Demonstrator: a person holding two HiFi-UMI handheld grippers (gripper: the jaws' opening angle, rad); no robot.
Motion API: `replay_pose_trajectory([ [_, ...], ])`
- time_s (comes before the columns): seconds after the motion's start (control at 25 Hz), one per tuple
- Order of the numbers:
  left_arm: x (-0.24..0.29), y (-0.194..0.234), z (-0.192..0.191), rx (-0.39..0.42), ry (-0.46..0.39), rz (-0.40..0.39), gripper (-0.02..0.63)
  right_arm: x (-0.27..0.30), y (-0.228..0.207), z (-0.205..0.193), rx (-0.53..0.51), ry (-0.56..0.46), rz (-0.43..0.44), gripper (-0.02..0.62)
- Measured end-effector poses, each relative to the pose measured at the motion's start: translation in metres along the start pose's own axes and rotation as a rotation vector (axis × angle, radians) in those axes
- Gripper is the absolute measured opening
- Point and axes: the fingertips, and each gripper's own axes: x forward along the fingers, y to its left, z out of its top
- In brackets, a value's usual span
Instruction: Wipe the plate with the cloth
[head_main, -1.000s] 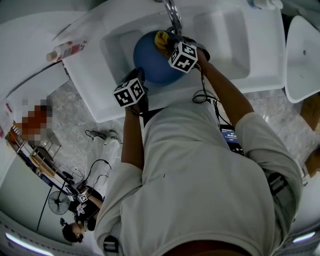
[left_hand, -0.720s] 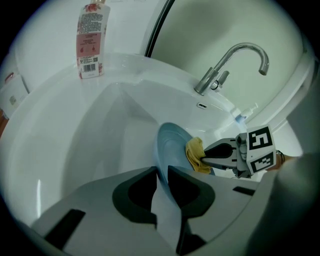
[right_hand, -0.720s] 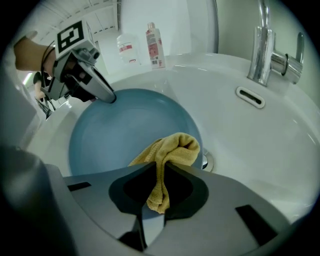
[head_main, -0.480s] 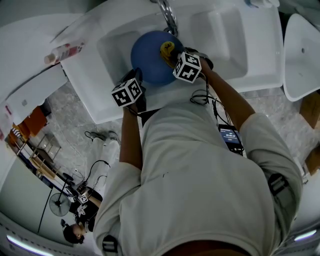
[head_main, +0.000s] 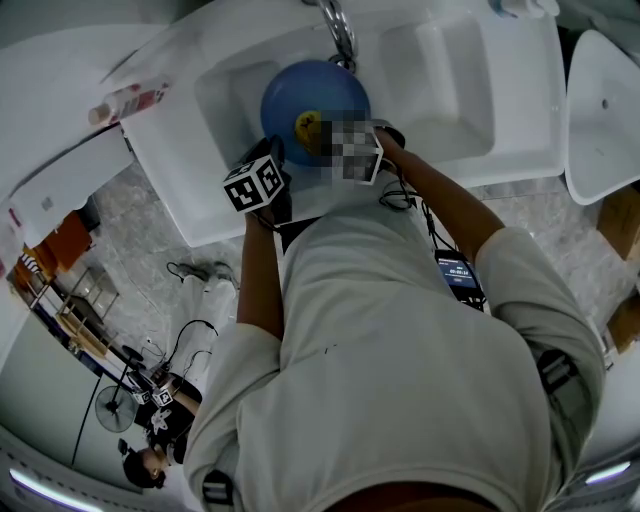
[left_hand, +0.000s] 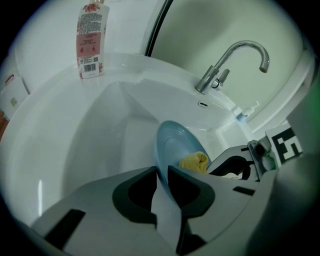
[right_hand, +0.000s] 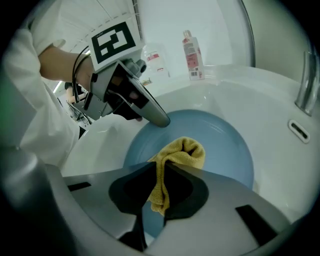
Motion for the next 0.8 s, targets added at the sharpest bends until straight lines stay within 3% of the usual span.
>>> replay_pose_trajectory([
  [0.16, -0.001, -0.002, -0.001, 0.001, -0.003, -0.001, 0.083, 0.007, 0.002, 0.030, -0.014, -0.056, -0.008, 0.048],
  [0.44, -0.004, -0.001, -0.001, 0.003, -0.009, 0.000, 0.084, 0.015, -0.026, 0.068, 0.008, -0.143, -0.100, 0.048],
  [0.8, -0.003, 0.000, -0.005, -0.003, 0.003, -0.005, 0.086, 0.012, -0.077, 0.052, 0.038, -0.135, -0.231, 0.048],
])
